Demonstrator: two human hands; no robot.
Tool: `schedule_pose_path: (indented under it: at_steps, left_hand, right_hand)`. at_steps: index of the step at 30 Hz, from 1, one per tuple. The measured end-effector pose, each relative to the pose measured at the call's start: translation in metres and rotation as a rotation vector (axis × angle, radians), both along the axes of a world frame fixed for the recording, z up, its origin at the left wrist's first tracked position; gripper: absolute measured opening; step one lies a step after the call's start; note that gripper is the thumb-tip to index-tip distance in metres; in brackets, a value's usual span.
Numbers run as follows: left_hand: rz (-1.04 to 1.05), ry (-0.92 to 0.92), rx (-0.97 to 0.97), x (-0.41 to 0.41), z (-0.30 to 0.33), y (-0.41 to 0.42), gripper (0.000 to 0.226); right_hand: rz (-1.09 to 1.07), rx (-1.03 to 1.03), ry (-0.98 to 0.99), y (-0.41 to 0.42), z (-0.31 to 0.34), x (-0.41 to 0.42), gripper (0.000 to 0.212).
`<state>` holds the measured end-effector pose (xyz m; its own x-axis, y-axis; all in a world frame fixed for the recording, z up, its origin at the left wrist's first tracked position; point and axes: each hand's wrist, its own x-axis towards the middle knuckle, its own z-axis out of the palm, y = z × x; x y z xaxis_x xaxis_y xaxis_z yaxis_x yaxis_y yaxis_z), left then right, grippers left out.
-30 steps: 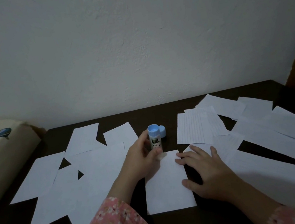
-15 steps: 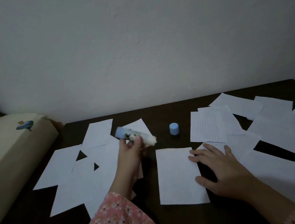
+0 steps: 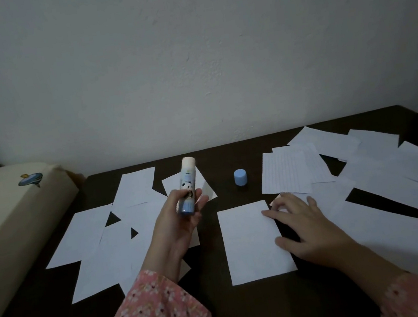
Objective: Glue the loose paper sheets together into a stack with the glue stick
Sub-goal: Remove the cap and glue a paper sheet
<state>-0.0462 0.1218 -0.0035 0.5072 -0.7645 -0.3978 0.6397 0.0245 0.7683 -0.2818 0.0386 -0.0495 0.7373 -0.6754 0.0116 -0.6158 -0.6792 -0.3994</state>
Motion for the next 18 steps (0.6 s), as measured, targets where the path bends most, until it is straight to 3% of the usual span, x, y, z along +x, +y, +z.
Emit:
schedule_pose_path:
  at_steps: [6, 11, 18]
  left_hand:
    - [-0.18, -0.338, 0.094, -0.005, -0.006, -0.005, 0.039]
    - [-0.02, -0.954, 0.366, -0.011, -0.016, -0.02, 0.05]
    - [-0.095, -1.201, 0.444, -0.008, -0.025, -0.028, 0.05]
  right_hand:
    - [-0.017, -0.018, -0.051, 0.0, -0.001, 0.001, 0.042]
    - [-0.059, -0.035, -0.031, 0.002, 0.0, 0.0, 0.052]
    - [0.005, -0.007, 0.075, 0.0, 0.003, 0.0, 0.05]
